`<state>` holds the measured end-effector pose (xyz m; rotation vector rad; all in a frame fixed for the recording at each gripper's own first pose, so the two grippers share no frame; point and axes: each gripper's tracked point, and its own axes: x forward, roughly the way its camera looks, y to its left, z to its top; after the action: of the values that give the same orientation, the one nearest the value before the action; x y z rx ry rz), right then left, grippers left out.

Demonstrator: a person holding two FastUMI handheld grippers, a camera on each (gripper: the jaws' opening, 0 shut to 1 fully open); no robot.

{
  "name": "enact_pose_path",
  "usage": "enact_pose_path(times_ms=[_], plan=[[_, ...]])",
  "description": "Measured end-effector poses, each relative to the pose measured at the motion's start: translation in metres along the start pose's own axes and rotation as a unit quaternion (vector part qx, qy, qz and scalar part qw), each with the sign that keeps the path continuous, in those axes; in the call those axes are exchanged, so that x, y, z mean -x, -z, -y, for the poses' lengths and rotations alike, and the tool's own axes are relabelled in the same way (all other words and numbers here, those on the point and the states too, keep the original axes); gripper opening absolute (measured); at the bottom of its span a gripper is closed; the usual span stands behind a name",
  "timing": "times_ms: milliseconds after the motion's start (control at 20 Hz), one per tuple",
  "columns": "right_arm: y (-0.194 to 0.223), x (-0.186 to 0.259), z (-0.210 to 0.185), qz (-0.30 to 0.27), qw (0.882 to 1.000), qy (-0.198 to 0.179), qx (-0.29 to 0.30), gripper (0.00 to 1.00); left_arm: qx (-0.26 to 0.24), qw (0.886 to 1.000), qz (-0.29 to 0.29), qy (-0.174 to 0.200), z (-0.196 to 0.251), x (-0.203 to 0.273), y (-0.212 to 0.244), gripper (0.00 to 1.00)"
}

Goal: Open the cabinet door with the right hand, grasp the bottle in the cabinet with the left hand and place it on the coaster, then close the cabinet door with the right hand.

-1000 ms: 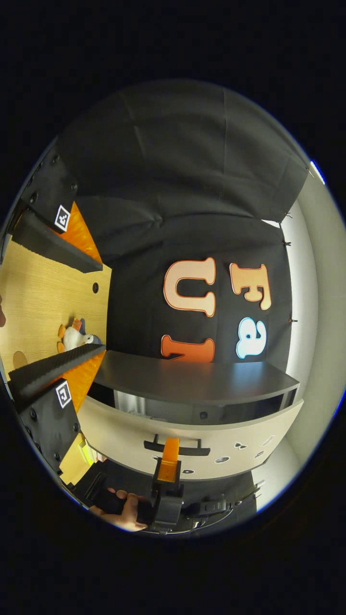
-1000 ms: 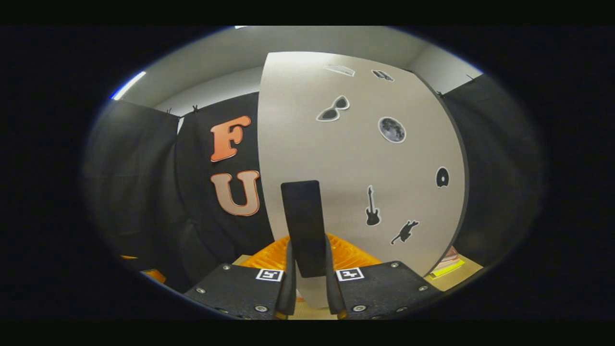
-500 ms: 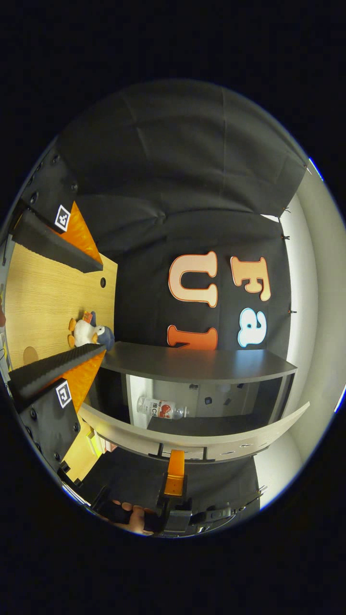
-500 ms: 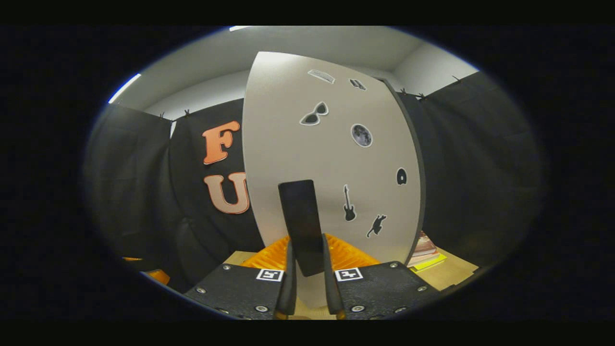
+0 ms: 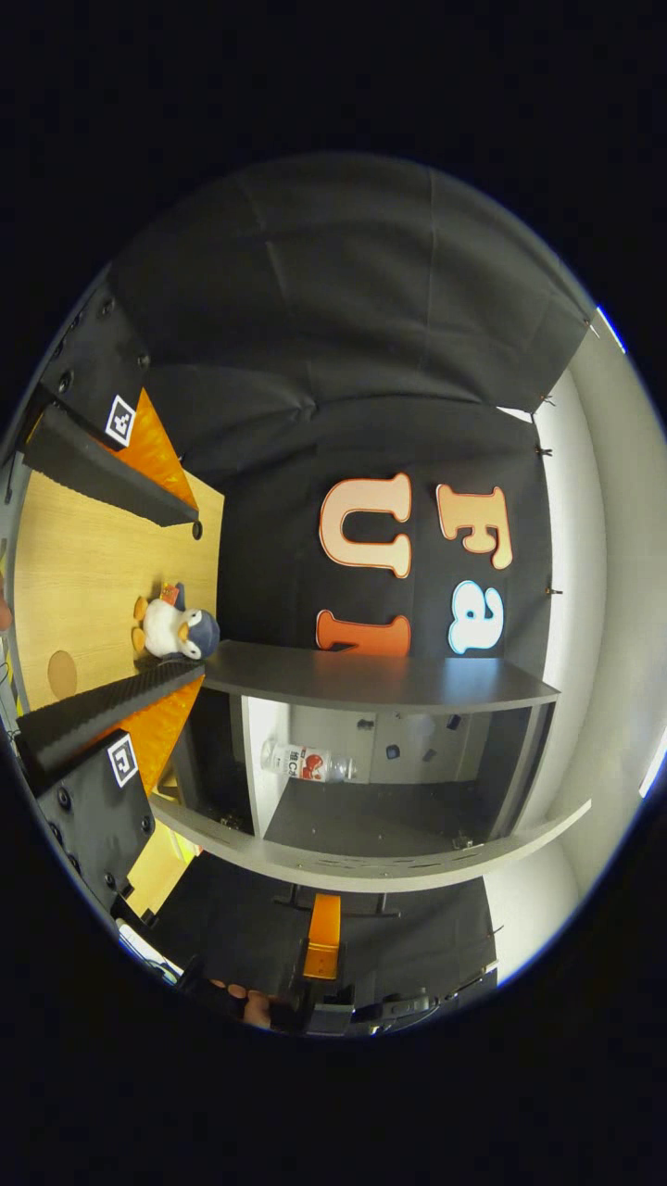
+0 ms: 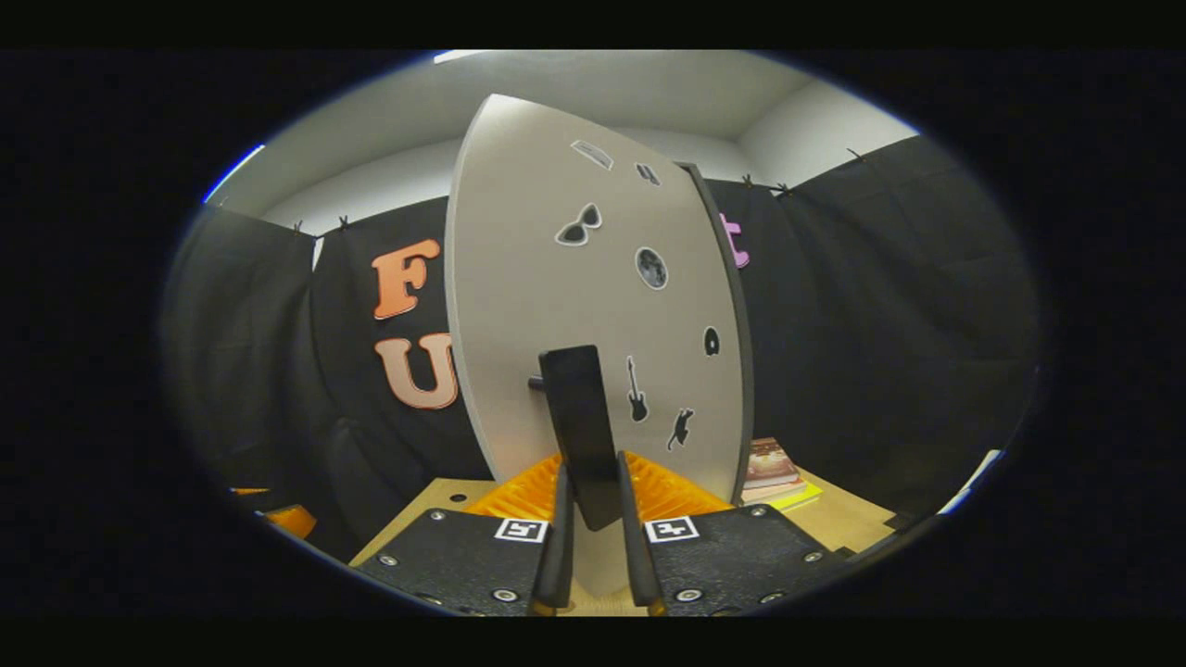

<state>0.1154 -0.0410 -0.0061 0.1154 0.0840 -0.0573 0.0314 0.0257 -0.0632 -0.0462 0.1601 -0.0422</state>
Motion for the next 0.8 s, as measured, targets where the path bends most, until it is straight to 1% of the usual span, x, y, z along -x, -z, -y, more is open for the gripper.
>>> enact_pose_path(times_ms=[150,200,250,300,350,400,500,550,600,700,800], plan=[[-0.002,0.015,0.022,-0.004,1.000,0.022,0.002,0.24,0.003,1.000,-0.001,0.020,0.013,0.009,0.001,0.94],[-0.003,0.019,0.030,-0.006,1.000,0.029,-0.001,0.24,0.003,1.000,-0.001,0.023,0.015,0.012,0.001,0.96],[-0.004,0.023,0.037,-0.007,0.999,0.033,-0.006,0.22,0.004,1.000,0.000,0.026,0.015,0.015,0.002,0.94],[-0.005,0.027,0.043,-0.007,0.999,0.034,-0.008,0.22,0.006,1.000,-0.002,0.030,0.016,0.017,0.003,0.96],[-0.005,0.030,0.049,-0.008,0.999,0.033,-0.008,0.24,0.009,0.999,-0.005,0.032,0.017,0.019,0.007,0.95],[-0.005,0.033,0.054,-0.009,0.999,0.036,-0.006,0.22,0.014,0.999,-0.008,0.034,0.017,0.021,0.008,0.94],[-0.007,0.036,0.067,-0.008,0.999,0.050,0.010,0.21,0.022,0.999,-0.011,0.033,0.015,0.023,0.009,0.94],[-0.007,0.040,0.077,-0.008,0.998,0.056,0.024,0.24,0.025,0.999,-0.011,0.033,0.014,0.022,0.008,0.97],[-0.010,0.045,0.084,-0.007,0.998,0.060,0.030,0.24,0.027,0.999,-0.011,0.032,0.014,0.021,0.007,0.99],[-0.015,0.056,0.100,-0.009,0.998,0.060,0.026,0.24,0.033,0.999,-0.011,0.031,0.015,0.016,0.005,0.97],[-0.017,0.060,0.112,-0.011,0.998,0.061,0.025,0.24,0.035,0.999,-0.010,0.030,0.020,0.010,0.004,0.99]])
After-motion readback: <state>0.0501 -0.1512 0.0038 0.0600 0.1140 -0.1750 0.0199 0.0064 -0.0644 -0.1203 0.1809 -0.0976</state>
